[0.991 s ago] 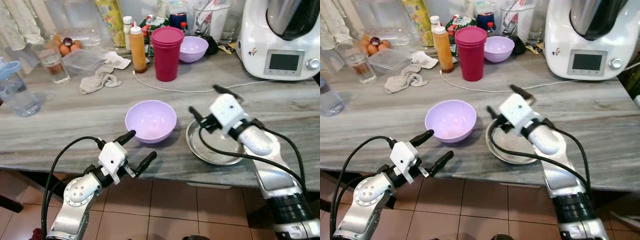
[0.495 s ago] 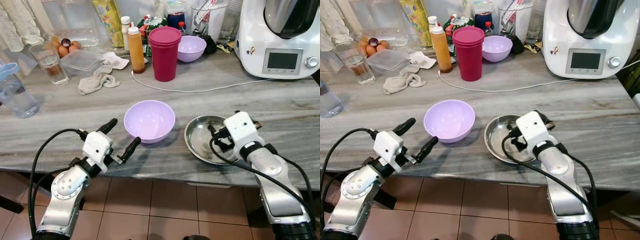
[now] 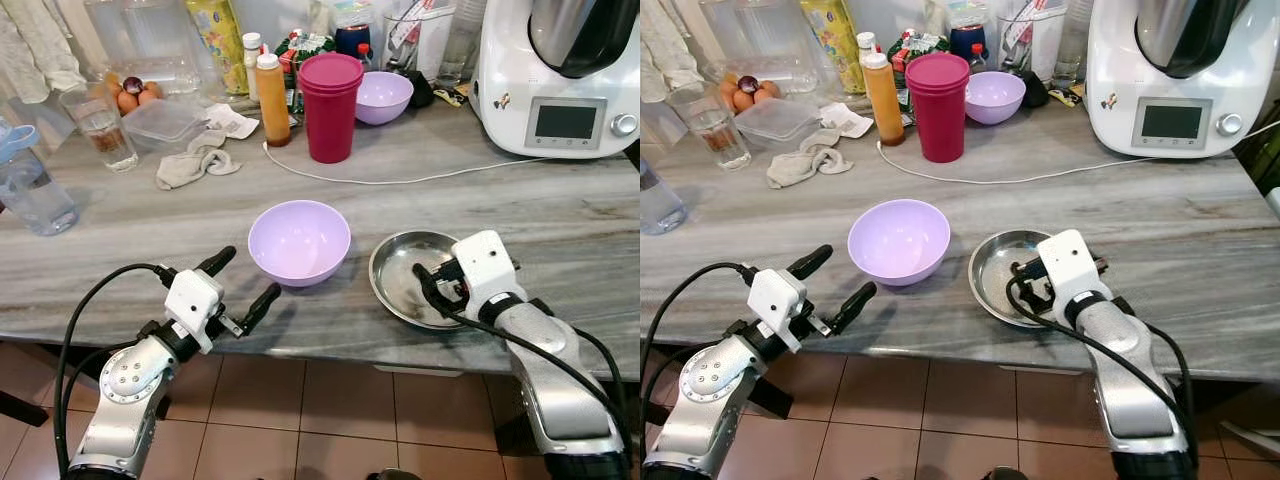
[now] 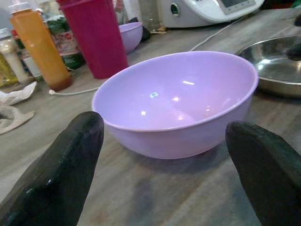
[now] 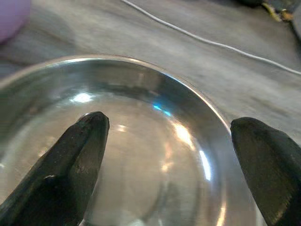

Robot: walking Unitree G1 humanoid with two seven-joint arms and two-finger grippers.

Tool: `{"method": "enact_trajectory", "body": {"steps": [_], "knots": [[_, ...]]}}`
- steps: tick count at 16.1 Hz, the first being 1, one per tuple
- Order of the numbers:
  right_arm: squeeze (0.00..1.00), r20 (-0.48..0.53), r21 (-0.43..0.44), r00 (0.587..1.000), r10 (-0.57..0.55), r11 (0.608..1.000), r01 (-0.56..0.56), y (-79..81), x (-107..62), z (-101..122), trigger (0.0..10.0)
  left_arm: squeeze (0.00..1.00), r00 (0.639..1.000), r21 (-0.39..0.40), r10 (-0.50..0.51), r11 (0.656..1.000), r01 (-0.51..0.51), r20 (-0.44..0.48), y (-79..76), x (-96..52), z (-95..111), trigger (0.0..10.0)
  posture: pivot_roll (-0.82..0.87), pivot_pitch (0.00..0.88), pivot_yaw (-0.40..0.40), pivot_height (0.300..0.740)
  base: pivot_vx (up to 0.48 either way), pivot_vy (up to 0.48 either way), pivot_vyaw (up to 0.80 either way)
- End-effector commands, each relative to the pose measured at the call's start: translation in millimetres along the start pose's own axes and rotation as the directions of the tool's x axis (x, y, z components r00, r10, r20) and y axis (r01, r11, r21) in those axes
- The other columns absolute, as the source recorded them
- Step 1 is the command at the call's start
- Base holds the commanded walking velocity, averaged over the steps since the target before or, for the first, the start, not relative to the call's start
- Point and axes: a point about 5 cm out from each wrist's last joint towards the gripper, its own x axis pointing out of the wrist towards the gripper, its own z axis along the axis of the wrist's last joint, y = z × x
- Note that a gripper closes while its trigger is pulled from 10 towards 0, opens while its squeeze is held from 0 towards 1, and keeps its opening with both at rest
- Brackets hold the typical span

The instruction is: Setting the table

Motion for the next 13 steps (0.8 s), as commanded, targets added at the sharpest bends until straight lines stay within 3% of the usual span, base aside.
{"method": "enact_trajectory", "body": {"steps": [1,6,7,8,9,10,13], "knots": [[0.97,-0.020,0.036,0.999,0.033,0.999,-0.032,1.6,4.1,-1.4,10.0,0.00,0.999,-0.022,-0.041,0.999,0.041,-0.019,-4.4,-1.3,-3.9,10.0,-0.26,0.096,0.065,0.740,0.000,0.000,0.00],[0.72,-0.043,0.074,0.993,0.112,0.991,-0.109,11.5,18.0,-1.2,10.0,0.00,0.996,-0.030,-0.082,0.996,0.082,-0.025,-9.1,-1.3,-5.7,10.0,-0.26,0.096,0.059,0.740,0.000,0.000,0.00],[0.53,-0.053,0.075,0.988,0.143,0.987,-0.139,16.8,22.3,-2.0,10.0,0.00,0.996,-0.031,-0.085,0.996,0.084,-0.027,-9.5,-1.0,-6.3,10.0,-0.25,0.096,0.058,0.740,0.000,0.000,0.00],[0.45,-0.055,0.071,0.987,0.152,0.986,-0.148,18.2,23.5,-2.1,10.0,0.00,0.996,-0.032,-0.087,0.996,0.086,-0.027,-9.6,-1.0,-6.5,10.0,-0.25,0.096,0.057,0.740,0.000,0.000,0.00],[0.05,-0.060,0.075,0.984,0.167,0.984,-0.162,21.2,25.9,-2.2,10.0,0.00,0.996,-0.033,-0.089,0.996,0.088,-0.027,-9.7,-1.2,-6.9,10.0,-0.25,0.096,0.057,0.740,0.000,0.000,0.00],[0.00,-0.066,0.077,0.980,0.188,0.980,-0.183,24.9,28.6,-2.4,10.0,0.00,0.996,-0.034,-0.090,0.995,0.089,-0.028,-9.8,-1.3,-7.5,10.0,-0.25,0.094,0.057,0.740,0.000,0.000,0.00],[0.00,-0.067,0.088,0.973,0.223,0.972,-0.217,33.3,36.6,-1.3,10.0,0.00,0.995,-0.037,-0.092,0.995,0.091,-0.031,-10.5,-1.9,-8.8,10.0,-0.25,0.100,0.055,0.740,0.000,0.000,0.00]]}}
